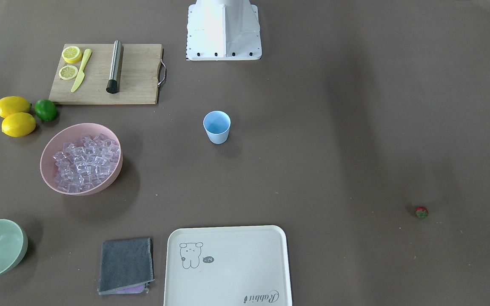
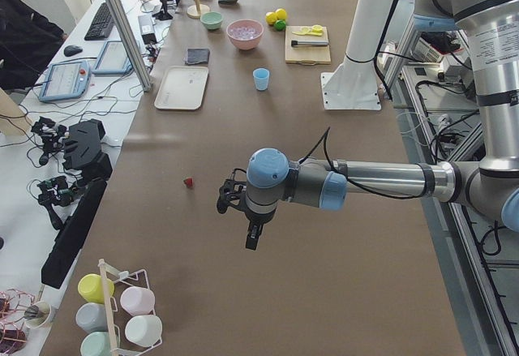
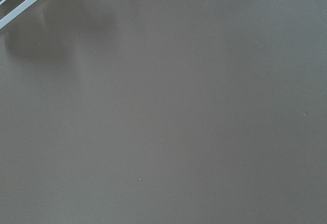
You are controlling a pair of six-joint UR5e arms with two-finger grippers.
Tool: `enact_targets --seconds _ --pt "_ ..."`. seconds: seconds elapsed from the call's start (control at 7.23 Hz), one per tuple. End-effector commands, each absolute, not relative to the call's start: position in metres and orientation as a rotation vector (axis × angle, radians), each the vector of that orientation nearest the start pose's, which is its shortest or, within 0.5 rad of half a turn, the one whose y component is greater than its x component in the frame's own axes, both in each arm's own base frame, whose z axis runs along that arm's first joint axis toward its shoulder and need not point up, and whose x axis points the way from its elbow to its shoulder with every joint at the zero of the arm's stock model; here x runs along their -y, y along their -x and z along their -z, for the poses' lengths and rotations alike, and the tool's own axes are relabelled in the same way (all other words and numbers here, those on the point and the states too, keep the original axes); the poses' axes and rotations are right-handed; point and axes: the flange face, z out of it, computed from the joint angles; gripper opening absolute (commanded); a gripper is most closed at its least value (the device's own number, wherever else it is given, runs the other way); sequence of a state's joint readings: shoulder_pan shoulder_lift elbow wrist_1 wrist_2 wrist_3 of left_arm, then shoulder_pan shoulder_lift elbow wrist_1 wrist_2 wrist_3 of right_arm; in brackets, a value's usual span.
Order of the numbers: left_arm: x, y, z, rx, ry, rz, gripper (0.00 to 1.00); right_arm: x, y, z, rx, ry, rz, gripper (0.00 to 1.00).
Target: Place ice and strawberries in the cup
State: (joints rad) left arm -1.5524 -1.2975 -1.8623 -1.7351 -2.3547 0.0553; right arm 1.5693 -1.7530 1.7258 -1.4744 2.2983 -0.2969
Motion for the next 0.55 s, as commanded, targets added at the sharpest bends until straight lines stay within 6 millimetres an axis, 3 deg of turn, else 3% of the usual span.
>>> enact_targets --seconds 0.0,0.28,0.42 --pt "0.392 0.055 -0.609 -0.786 -0.188 -0.114 0.98 0.419 -0.067 -0.66 0.711 -0.17 0.31 1.0" --pt "0.395 0.054 -0.622 -0.783 -0.17 -0.113 0.98 0.42 -0.066 -0.66 0.713 -0.17 0.31 1.0" --pt "0.387 0.056 -0.622 -0.786 -0.168 -0.104 0.98 0.42 -0.066 -0.658 0.717 -0.174 0.311 1.0"
